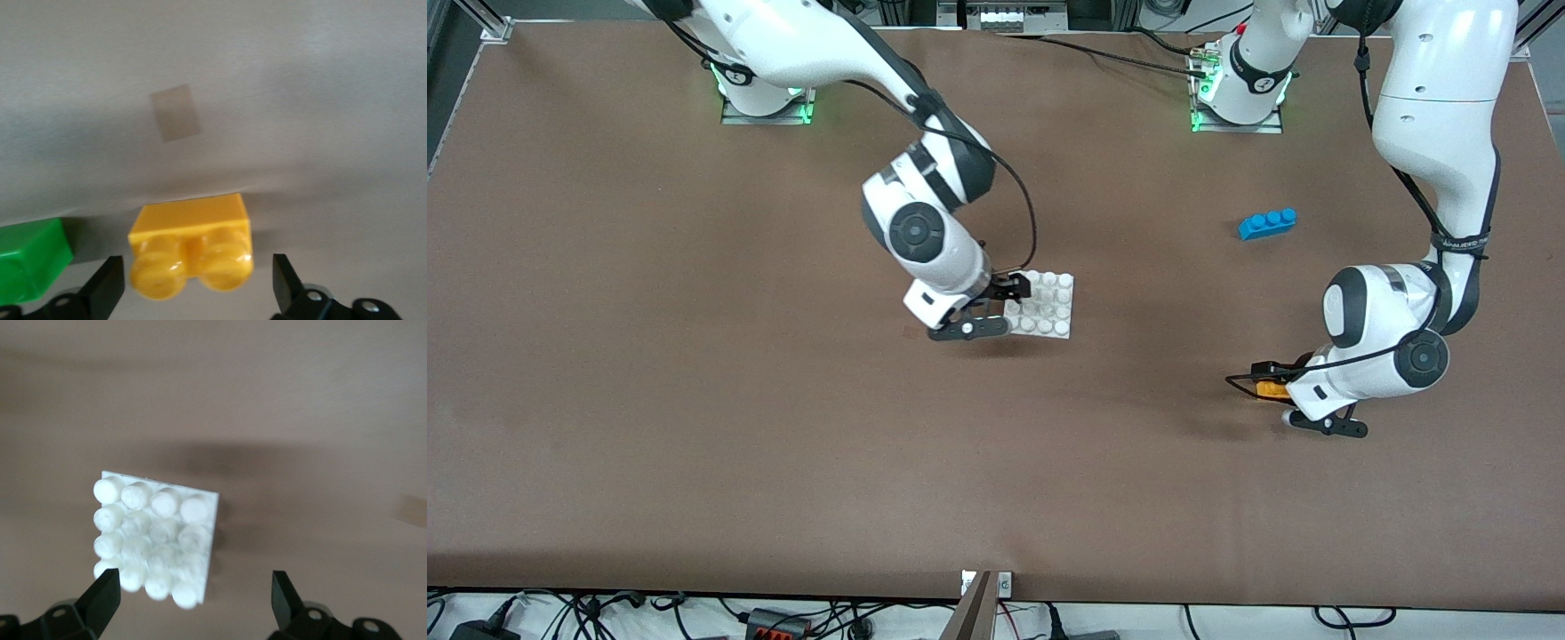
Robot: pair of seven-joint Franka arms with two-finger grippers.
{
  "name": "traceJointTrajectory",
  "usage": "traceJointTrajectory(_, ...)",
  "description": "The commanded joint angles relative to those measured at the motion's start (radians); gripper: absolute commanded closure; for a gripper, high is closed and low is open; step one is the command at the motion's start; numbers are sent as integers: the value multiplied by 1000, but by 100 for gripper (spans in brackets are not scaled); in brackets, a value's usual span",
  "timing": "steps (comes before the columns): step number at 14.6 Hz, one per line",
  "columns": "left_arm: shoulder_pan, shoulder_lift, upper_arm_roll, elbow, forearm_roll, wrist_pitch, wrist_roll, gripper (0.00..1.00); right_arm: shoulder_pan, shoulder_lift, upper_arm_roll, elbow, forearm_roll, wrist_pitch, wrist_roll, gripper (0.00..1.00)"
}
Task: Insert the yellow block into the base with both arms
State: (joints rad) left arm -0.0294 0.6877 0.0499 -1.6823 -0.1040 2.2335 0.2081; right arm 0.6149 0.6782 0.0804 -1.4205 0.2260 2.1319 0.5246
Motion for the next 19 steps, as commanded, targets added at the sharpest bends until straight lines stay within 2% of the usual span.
traceJointTrajectory(1,29,4,-13,18,-29,-6,57,14,-69,-104,-5,-29,-5,-156,-2,0)
traceJointTrajectory(3,29,4,-13,21,-36,-5,59,20,-98,-173,-51,-29,-83,-249,0,0)
traceJointTrajectory(6,26,4,-13,21,-86,-5,57,19,-138,-258,-120,-29,-155,-401,-21,0)
traceJointTrajectory(9,23,12,-13,27,-94,0,56,17,-204,-357,-128,-31,-157,-548,-103,0)
traceJointTrajectory(11,11,13,-12,29,-91,1,51,12,-260,-422,-128,-31,-166,-639,-164,0)
traceJointTrajectory(14,11,19,-12,30,-91,1,54,12,-343,-505,-128,-34,-194,-739,-308,0)
traceJointTrajectory(16,11,21,-12,30,-91,17,54,12,-394,-592,-148,-125,-210,-735,-394,0)
traceJointTrajectory(18,13,21,-12,29,-92,58,56,18,-522,-697,-92,-262,-218,-660,-422,0)
traceJointTrajectory(19,13,21,-12,29,-92,60,54,22,-600,-733,-18,-296,-230,-644,-439,0)
